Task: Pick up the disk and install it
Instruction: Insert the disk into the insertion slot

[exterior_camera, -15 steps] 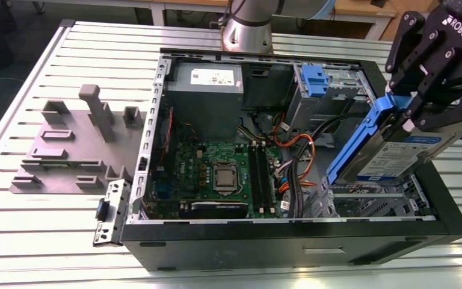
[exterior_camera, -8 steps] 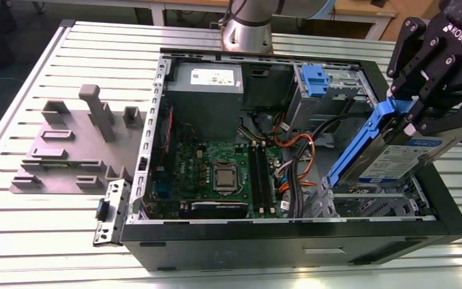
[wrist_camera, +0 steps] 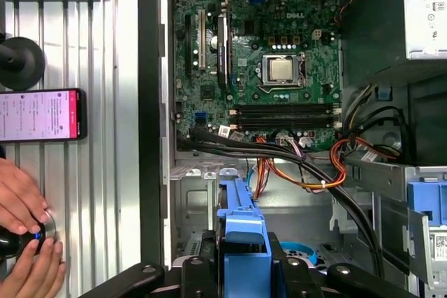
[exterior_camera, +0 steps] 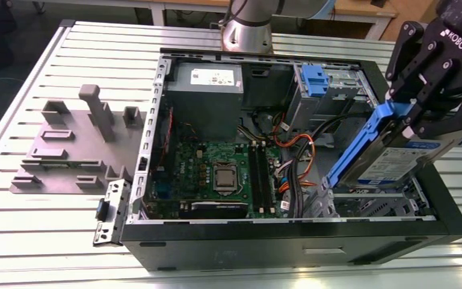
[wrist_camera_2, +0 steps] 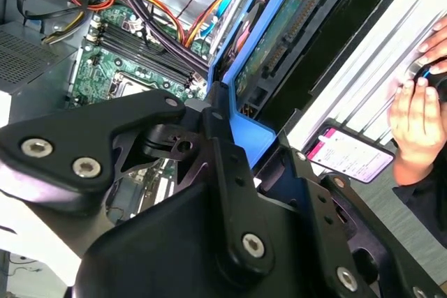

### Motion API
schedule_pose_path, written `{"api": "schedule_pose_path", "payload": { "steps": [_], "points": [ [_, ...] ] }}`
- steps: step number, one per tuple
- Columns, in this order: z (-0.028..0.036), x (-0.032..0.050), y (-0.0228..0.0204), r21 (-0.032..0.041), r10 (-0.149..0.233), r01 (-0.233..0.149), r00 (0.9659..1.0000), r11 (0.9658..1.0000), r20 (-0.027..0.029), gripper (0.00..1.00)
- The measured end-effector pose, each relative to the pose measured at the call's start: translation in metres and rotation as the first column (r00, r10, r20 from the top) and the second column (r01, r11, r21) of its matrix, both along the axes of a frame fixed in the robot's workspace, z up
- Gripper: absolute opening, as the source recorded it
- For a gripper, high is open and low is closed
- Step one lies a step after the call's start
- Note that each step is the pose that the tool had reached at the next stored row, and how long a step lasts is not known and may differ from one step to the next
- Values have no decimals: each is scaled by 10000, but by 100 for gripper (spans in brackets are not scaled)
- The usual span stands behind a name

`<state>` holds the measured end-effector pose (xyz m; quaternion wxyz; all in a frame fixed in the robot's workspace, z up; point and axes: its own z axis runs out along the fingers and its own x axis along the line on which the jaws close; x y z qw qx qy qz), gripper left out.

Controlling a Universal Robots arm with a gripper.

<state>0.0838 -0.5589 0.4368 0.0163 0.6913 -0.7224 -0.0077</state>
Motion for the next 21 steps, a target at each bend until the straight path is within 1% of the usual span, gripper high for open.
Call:
{"api": "schedule_pose_path", "payload": {
  "steps": [9,18,20,21],
  "points": [
    [-33,0,-8,1,0,0,10000,10000,0,36],
    [-36,0,-10,0,0,0,10000,10000,0,36],
    [-62,0,-11,2,0,0,10000,10000,4,37],
    [-80,0,-11,2,1,-1,10000,10000,7,44]
  ]
}}
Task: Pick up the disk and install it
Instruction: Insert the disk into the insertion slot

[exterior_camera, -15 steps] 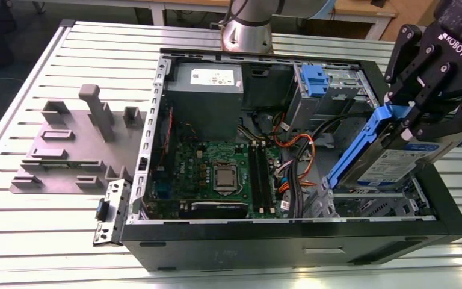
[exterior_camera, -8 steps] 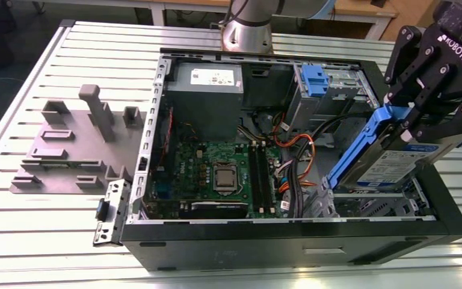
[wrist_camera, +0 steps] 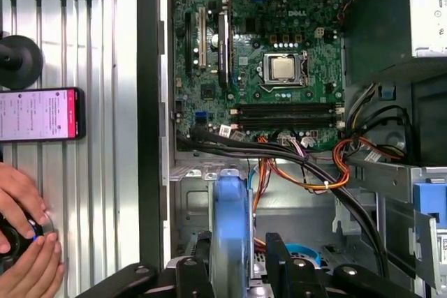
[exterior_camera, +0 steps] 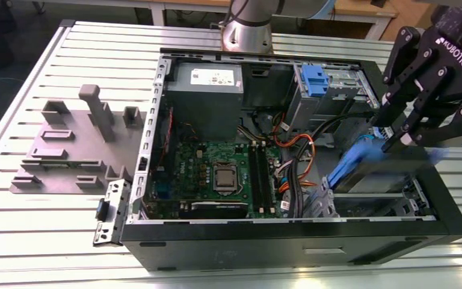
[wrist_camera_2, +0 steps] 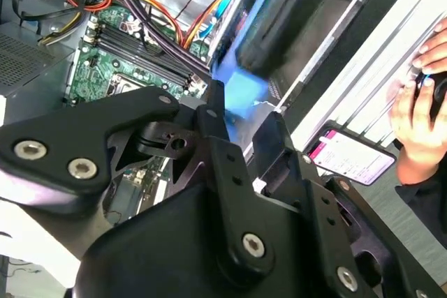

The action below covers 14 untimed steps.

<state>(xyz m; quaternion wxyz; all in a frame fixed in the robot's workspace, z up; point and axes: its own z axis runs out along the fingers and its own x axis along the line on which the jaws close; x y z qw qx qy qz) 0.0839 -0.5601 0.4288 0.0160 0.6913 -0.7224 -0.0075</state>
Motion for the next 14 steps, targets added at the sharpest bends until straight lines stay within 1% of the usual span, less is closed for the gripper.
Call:
{"api": "schedule_pose_path", "payload": {
  "steps": [11,13,14],
  "points": [
    [-200,-1,-3,-1,-1,1,10000,10000,1,42],
    [-236,0,-3,0,-1,1,10000,10000,1,30],
    [-254,0,-4,0,-1,1,10000,10000,1,30]
  ]
}}
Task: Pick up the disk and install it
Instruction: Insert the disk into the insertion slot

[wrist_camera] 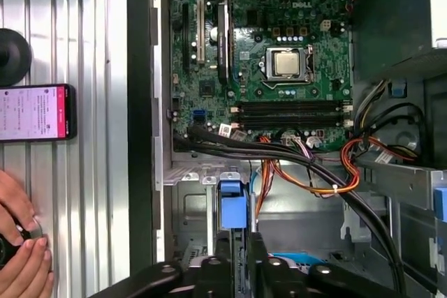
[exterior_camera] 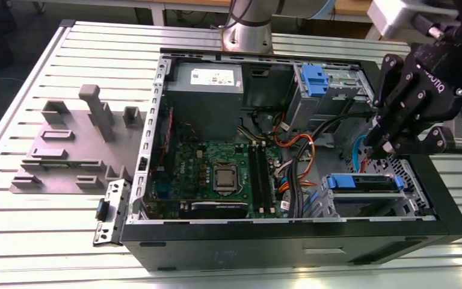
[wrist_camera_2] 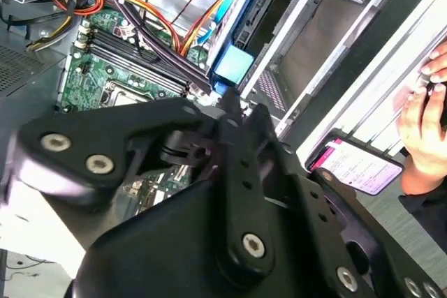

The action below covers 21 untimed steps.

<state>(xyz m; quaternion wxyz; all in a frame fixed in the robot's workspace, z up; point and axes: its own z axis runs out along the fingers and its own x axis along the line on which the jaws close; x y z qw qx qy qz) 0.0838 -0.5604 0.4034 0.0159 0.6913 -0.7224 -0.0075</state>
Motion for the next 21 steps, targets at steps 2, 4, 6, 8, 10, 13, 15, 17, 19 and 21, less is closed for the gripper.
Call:
{"api": "schedule_pose_path", "payload": {
  "steps": [2,4,6,8,10,13,15,17,19,21],
  "points": [
    [-36,0,-1,-1,0,0,10000,10000,0,18],
    [-74,0,-1,0,0,0,10000,10000,0,12],
    [-109,0,-2,-1,0,0,10000,10000,0,11],
    [-145,0,-3,-1,0,0,10000,10000,0,11],
    [-181,2,-2,-1,0,0,10000,10000,0,11],
    [-237,14,-2,-1,1,-1,10000,10000,0,11],
    [-273,48,-2,-1,0,0,10000,10000,1,11],
    [-308,72,-1,-1,1,-1,10000,10000,0,11],
    [-347,70,-1,0,2,-2,10000,10000,0,11],
    [-381,65,-1,-2,4,-4,10000,10000,0,11]
  ]
}}
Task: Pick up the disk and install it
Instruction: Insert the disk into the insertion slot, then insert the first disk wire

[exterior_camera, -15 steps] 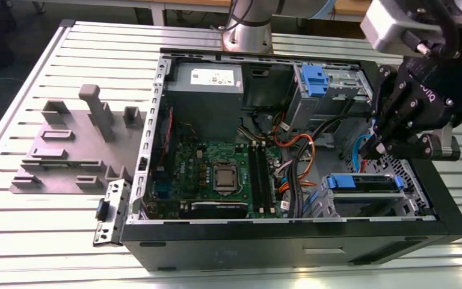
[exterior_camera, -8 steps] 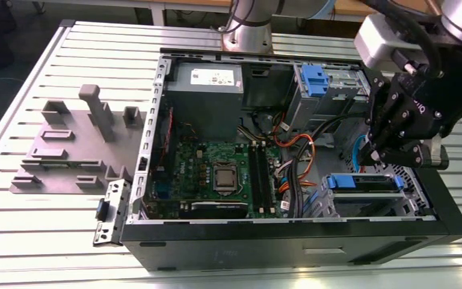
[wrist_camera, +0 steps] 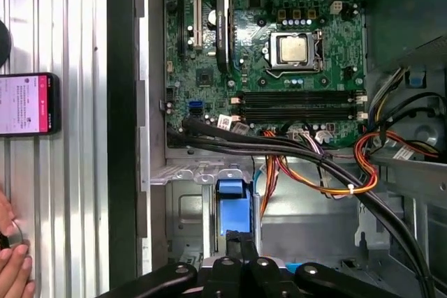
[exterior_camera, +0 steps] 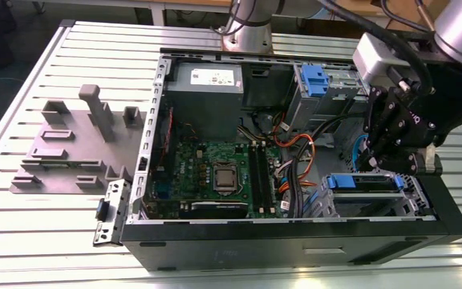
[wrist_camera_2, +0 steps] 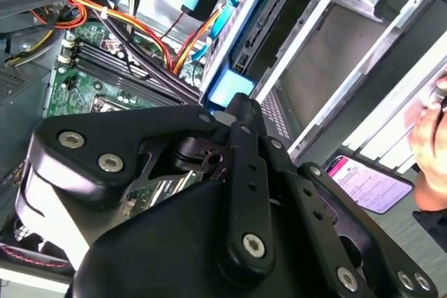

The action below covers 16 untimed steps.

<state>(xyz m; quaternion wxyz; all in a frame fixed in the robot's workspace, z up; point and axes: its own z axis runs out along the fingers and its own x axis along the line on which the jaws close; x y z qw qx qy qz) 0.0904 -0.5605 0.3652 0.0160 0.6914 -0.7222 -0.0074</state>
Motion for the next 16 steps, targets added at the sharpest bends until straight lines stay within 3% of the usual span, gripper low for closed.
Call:
{"api": "schedule_pose_path", "payload": {
  "steps": [2,16],
  "points": [
    [-32,0,0,1,2,-2,10000,10000,0,11],
    [-44,8,0,2,1,-1,10000,10000,1,11]
  ]
}}
